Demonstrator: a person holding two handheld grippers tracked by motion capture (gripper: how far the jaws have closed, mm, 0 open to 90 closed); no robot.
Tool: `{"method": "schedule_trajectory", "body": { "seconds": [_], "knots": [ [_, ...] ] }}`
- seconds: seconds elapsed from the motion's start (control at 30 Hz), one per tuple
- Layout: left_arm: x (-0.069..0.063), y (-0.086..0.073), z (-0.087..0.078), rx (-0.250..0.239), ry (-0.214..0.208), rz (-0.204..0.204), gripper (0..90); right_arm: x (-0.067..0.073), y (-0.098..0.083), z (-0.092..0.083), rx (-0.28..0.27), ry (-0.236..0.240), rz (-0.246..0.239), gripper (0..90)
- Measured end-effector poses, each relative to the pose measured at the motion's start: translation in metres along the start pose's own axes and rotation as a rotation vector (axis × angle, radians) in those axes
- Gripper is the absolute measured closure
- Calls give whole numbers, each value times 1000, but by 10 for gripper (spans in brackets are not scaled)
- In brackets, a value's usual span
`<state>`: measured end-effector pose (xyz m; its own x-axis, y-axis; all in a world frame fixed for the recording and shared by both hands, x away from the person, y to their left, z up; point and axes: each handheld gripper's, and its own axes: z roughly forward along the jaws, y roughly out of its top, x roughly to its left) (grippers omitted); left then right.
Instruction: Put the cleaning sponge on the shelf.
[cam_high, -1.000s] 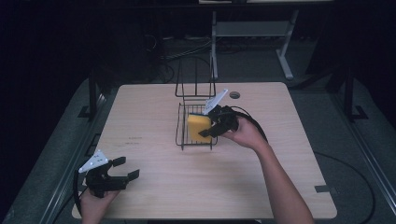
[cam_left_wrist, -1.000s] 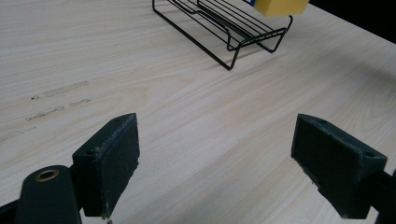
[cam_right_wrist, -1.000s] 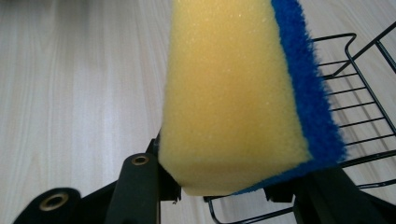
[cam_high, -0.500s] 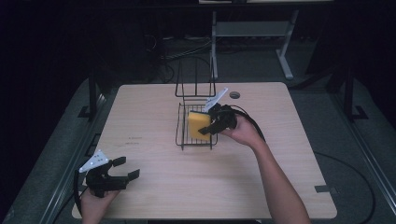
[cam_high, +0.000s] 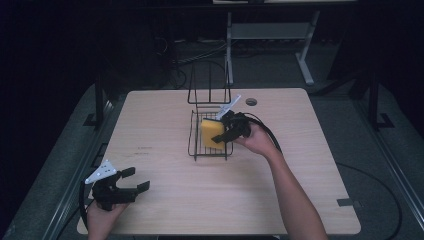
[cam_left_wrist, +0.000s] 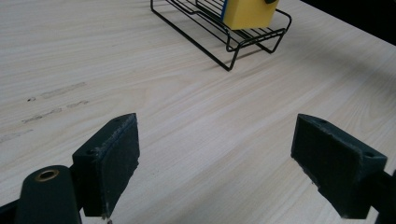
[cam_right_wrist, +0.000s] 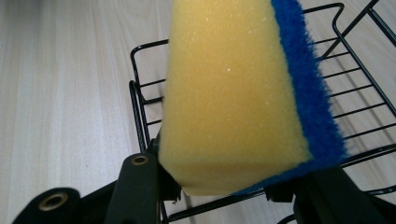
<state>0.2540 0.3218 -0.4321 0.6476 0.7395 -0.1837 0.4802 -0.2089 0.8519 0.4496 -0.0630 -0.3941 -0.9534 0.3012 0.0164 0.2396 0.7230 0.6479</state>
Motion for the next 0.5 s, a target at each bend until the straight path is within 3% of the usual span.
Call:
{"method": "schedule_trajectory", "body": {
  "seconds": [0.17,0.3,0.5],
  "knots": [
    [0,-1,-1,0,2,-2,147,-1,-1,2,-5,1,1,546],
    [0,-1,-2,1,4,-2,147,-1,-2,1,6,-15,11,435],
    [-1,-1,-2,2,5,-1,147,-1,-3,-2,18,-23,26,359]
  ]
}}
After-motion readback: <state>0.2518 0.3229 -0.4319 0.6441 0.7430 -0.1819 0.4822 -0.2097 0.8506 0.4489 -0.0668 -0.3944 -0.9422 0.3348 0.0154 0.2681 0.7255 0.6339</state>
